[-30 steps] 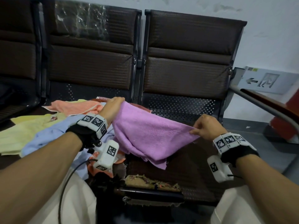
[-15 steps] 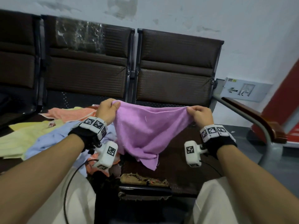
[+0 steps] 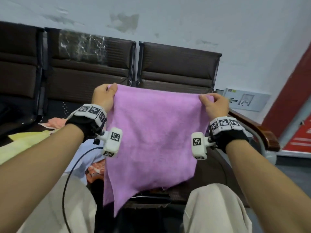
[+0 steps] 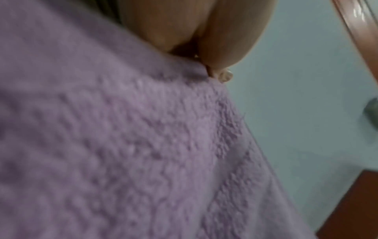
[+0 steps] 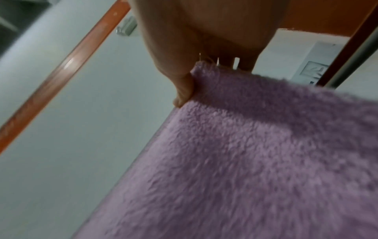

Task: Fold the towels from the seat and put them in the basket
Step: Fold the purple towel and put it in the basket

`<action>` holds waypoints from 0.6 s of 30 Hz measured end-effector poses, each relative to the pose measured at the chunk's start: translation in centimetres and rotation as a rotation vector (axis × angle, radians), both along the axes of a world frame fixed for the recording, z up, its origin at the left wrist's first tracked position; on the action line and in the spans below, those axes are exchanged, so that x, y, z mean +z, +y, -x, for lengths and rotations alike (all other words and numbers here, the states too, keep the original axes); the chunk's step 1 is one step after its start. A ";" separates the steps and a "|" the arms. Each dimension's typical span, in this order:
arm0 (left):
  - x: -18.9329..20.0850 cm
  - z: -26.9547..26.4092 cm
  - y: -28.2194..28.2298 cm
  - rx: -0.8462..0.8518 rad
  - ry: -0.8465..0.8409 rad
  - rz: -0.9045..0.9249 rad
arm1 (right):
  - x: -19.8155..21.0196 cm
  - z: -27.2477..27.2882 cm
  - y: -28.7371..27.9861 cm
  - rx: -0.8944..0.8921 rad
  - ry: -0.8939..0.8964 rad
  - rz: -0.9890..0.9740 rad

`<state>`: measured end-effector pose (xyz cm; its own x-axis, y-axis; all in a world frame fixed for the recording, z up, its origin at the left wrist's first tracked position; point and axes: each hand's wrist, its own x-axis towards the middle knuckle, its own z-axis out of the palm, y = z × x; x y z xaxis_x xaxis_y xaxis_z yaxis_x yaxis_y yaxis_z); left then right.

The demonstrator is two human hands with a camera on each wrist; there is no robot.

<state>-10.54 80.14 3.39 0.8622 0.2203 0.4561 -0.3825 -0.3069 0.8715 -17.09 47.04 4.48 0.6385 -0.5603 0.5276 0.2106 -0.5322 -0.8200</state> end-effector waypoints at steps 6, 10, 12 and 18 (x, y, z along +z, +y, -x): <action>-6.7 -3.0 -0.2 0.053 0.191 -0.219 | -6.4 -2.2 -0.9 -0.063 0.261 0.152; -8.8 -4.5 -0.8 -0.014 0.213 -0.231 | -8.6 -4.2 -1.3 -0.101 0.344 0.102; -9.6 -5.1 -1.1 -0.054 0.222 -0.244 | -9.8 -5.0 -1.6 -0.108 0.390 0.065; -12.3 -6.6 -1.6 -0.049 0.252 -0.320 | -14.5 -7.0 -1.9 0.019 0.623 -0.047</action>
<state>-3.90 78.51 -8.89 0.9617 0.0575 0.2679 -0.1900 -0.5647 0.8032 -10.05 45.11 -9.99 0.8281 -0.5598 0.0280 -0.3060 -0.4933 -0.8143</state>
